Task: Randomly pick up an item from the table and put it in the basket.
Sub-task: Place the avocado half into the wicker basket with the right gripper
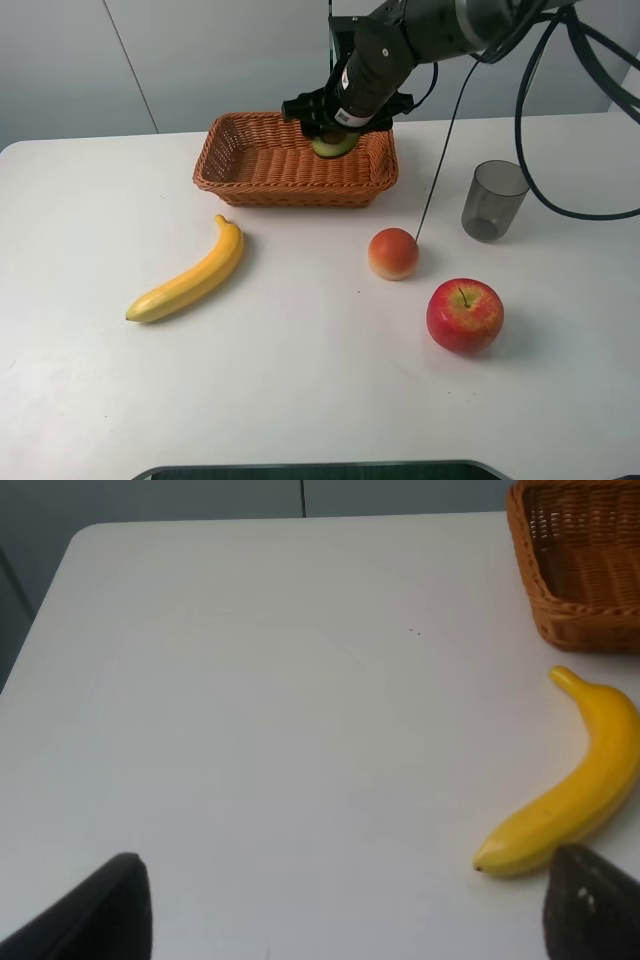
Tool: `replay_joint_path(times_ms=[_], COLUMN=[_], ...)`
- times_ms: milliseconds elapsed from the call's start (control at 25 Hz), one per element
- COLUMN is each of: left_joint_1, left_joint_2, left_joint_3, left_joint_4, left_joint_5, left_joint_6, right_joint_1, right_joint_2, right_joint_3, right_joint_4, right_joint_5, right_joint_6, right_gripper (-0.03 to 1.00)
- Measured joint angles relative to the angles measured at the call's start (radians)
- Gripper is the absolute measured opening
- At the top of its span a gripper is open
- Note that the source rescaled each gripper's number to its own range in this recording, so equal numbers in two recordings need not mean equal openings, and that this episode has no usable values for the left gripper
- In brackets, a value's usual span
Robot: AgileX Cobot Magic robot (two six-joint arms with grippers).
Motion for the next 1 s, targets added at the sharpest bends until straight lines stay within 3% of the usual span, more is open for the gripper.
replay_joint_path(times_ms=[280,320,360,400,440,480,520,800,1000], left_joint_1=[0.0,0.0,0.0,0.0,0.0,0.0,0.0,0.0,0.0], left_joint_2=[0.0,0.0,0.0,0.0,0.0,0.0,0.0,0.0,0.0], left_joint_3=[0.0,0.0,0.0,0.0,0.0,0.0,0.0,0.0,0.0], left_joint_4=[0.0,0.0,0.0,0.0,0.0,0.0,0.0,0.0,0.0], left_joint_5=[0.0,0.0,0.0,0.0,0.0,0.0,0.0,0.0,0.0], left_joint_6=[0.0,0.0,0.0,0.0,0.0,0.0,0.0,0.0,0.0], right_joint_1=[0.0,0.0,0.0,0.0,0.0,0.0,0.0,0.0,-0.008], right_joint_2=[0.026,0.026,0.026,0.026,0.026,0.023,0.016,-0.087,-0.242], right_joint_3=[0.0,0.0,0.0,0.0,0.0,0.0,0.0,0.021,0.158], right_joint_4=[0.0,0.0,0.0,0.0,0.0,0.0,0.0,0.03,0.115], right_joint_5=[-0.007,-0.008,-0.008,-0.006,-0.003,-0.001,0.001,0.125,0.168], right_joint_6=[0.0,0.0,0.0,0.0,0.0,0.0,0.0,-0.047,-0.139], right_gripper=[0.0,0.06,0.26,0.57,0.79,0.91,0.96,0.99,1.0])
